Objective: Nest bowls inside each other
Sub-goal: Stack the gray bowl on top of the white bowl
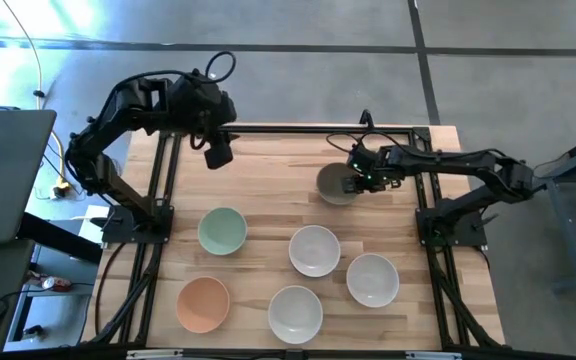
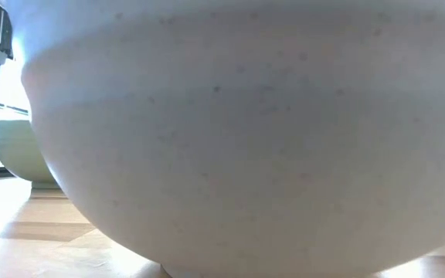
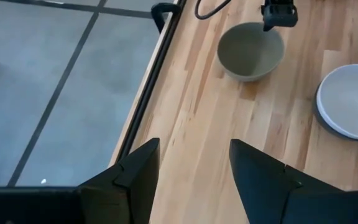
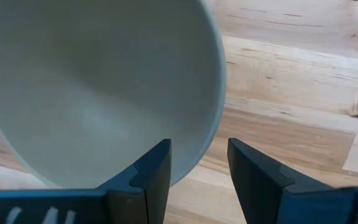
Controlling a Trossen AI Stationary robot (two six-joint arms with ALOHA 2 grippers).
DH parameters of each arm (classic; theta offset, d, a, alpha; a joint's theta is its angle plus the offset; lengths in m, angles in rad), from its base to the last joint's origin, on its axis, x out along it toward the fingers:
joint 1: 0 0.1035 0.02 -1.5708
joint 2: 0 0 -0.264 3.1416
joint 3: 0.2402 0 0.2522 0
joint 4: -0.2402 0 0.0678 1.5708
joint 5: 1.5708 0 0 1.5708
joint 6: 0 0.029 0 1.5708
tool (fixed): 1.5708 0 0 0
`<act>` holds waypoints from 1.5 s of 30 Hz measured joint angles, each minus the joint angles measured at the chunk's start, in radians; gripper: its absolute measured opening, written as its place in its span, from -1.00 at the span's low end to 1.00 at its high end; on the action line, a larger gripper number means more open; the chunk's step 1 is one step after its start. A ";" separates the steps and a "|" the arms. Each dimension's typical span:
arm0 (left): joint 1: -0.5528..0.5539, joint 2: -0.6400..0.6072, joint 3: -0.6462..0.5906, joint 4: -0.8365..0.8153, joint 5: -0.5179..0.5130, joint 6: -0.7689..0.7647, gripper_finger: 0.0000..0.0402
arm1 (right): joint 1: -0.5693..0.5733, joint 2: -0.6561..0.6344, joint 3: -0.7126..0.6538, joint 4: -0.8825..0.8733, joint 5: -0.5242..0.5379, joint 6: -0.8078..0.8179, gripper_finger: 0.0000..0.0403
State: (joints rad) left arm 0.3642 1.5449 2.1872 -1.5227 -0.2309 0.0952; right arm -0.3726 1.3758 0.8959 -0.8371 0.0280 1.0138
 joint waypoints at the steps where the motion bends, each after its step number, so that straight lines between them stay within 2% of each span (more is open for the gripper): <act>1: 0.006 -0.003 0.000 0.000 0.007 0.004 -0.08 | -0.003 0.003 0.000 0.000 -0.003 0.000 -0.25; 5: 0.020 -0.009 0.000 0.000 0.026 0.011 -0.08 | -0.020 0.008 0.000 0.007 -0.006 -0.001 -0.25; 14: 0.070 0.021 0.000 0.021 0.145 0.095 -0.08 | -0.049 0.008 0.000 0.029 -0.019 -0.022 -0.25; 26: 0.142 0.070 0.000 0.038 0.182 0.144 -0.08 | -0.053 0.008 0.000 0.045 -0.037 -0.031 -0.25; 37: 0.147 0.094 0.000 0.076 0.235 0.163 -0.08 | -0.073 0.013 0.000 0.021 -0.055 -0.028 -0.25; 45: 0.147 0.094 0.000 0.078 0.249 0.167 -0.08 | -0.079 0.074 0.000 0.042 -0.067 -0.050 -0.25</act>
State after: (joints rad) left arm 0.5110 1.6390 2.1868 -1.4448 0.0177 0.2626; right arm -0.4515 1.4495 0.8955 -0.7953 -0.0386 0.9640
